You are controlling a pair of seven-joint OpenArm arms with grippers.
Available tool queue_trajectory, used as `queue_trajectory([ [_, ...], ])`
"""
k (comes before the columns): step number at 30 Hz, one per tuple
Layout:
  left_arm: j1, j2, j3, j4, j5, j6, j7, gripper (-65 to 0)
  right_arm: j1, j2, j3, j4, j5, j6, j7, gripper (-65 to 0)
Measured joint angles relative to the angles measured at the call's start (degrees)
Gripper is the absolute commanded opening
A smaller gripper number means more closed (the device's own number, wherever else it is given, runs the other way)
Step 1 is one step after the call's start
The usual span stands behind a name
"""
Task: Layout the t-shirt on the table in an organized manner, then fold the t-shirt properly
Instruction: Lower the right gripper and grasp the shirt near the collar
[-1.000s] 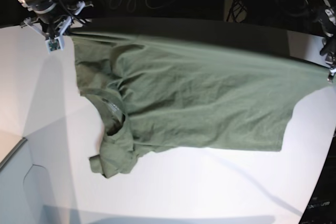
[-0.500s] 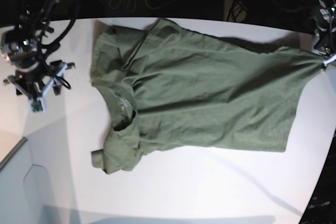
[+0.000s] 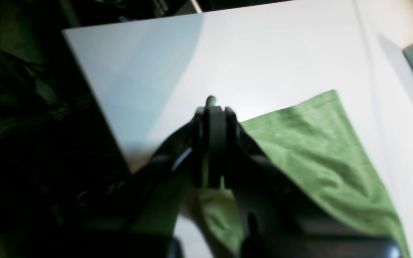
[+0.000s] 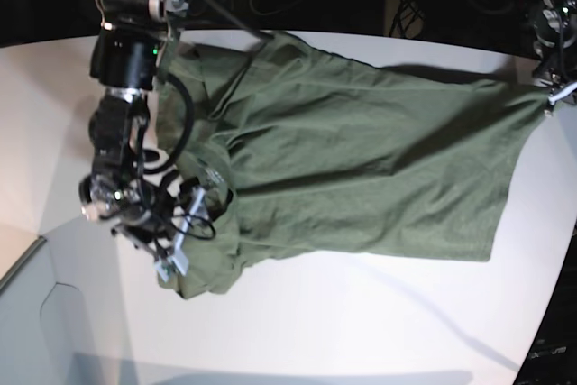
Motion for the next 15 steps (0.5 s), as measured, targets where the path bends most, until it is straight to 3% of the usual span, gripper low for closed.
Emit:
queue_trajectory([
  [5,0.11,0.70,0.07,0.02,-0.20,-0.07,-0.15,-65.0,5.38,0.52,0.00,-10.16,-0.07,0.00,4.90,-26.6],
  [15,0.11,0.66,0.07,0.02,-0.20,-0.04,-0.20,-65.0,7.21,1.18,-0.13,-22.34,-0.33,0.02,16.83,-27.0],
])
